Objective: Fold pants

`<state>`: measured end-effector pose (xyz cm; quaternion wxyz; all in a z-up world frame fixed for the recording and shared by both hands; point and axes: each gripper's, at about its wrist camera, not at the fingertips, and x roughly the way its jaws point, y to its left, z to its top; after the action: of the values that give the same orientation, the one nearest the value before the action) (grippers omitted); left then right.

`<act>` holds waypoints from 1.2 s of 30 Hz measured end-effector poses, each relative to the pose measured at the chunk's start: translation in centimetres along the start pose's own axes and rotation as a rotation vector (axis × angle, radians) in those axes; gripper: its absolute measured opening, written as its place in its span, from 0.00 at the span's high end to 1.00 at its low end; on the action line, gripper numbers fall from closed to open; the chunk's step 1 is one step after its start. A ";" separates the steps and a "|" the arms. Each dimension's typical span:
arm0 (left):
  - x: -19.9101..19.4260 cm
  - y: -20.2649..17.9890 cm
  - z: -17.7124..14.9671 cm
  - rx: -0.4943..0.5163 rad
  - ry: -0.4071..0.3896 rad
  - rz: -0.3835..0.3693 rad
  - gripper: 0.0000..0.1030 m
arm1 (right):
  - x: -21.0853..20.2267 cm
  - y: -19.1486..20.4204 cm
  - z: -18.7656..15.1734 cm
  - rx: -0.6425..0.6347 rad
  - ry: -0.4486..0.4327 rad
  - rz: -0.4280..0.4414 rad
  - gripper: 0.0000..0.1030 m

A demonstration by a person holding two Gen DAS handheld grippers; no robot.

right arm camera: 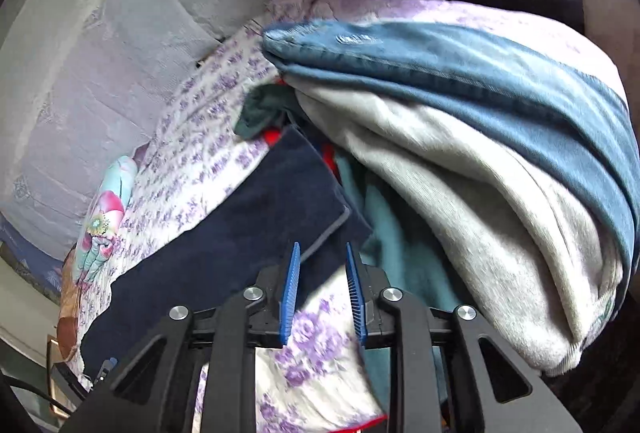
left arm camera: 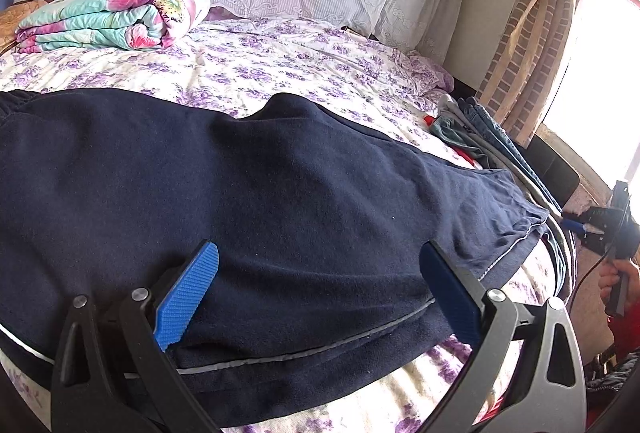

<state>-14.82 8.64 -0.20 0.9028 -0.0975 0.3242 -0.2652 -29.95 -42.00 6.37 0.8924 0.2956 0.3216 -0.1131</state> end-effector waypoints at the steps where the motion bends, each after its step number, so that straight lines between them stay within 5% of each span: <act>1: 0.0 0.0 0.0 0.000 0.001 0.001 0.05 | 0.8 1.2 0.0 -0.034 0.001 0.027 0.63; 4: 0.1 0.0 0.0 0.002 0.007 0.007 0.05 | 4.0 4.6 -0.7 -0.143 0.057 0.118 0.59; 7: 0.3 -0.1 0.0 0.011 0.022 0.023 0.05 | 8.7 5.4 -2.5 -0.215 0.257 0.114 0.46; 9: 0.5 -0.3 -0.1 0.024 0.038 0.038 0.05 | 9.4 3.2 -3.1 -0.164 0.256 0.141 0.61; 10: 0.6 -0.4 -0.1 0.032 0.047 0.052 0.05 | 8.8 2.5 -3.2 -0.136 0.248 0.138 0.77; 12: 0.6 -0.9 -0.2 0.043 0.057 0.129 0.05 | 7.7 2.3 -3.1 -0.121 0.226 0.137 0.82; 13: 0.5 -1.5 -0.2 0.042 0.051 0.185 0.05 | 7.3 3.1 -3.1 -0.150 0.207 0.116 0.78; 14: 0.2 -2.4 -0.1 0.048 0.033 0.220 0.05 | 7.1 4.6 -3.3 -0.207 0.187 0.109 0.62; 16: -0.1 -4.2 0.4 0.071 0.012 0.168 0.05 | 6.8 8.4 -3.8 -0.340 0.144 0.171 0.41; 19: 0.6 -6.9 1.0 0.115 0.022 0.124 0.05 | 7.5 15.0 -5.8 -0.544 0.131 0.297 0.32; 23: 5.4 -7.7 -1.1 0.226 0.215 0.290 0.05 | 13.1 19.1 -10.8 -0.722 0.432 0.301 0.22; 24: 4.8 -7.6 -1.7 0.237 0.194 0.289 0.05 | 12.7 19.2 -11.5 -0.781 0.388 0.293 0.22; 26: 2.9 -7.2 -2.4 0.229 0.172 0.251 0.05 | 11.7 19.8 -11.3 -0.851 0.389 0.299 0.23; 29: 0.7 -6.3 -2.9 0.187 0.136 0.210 0.05 | 11.6 22.0 -8.0 -0.795 0.358 0.426 0.23; 34: -1.0 -4.8 0.0 0.002 0.018 0.138 0.05 | 16.5 29.8 -5.0 -0.773 0.289 0.514 0.24; 36: 0.2 -3.6 0.4 -0.068 0.043 0.143 0.05 | 19.5 33.2 -5.0 -0.771 0.330 0.527 0.39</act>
<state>-15.89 5.54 1.28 0.9084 -0.0991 0.3586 -0.1909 -4.46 -12.65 5.86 0.8722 0.0291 0.3914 0.2918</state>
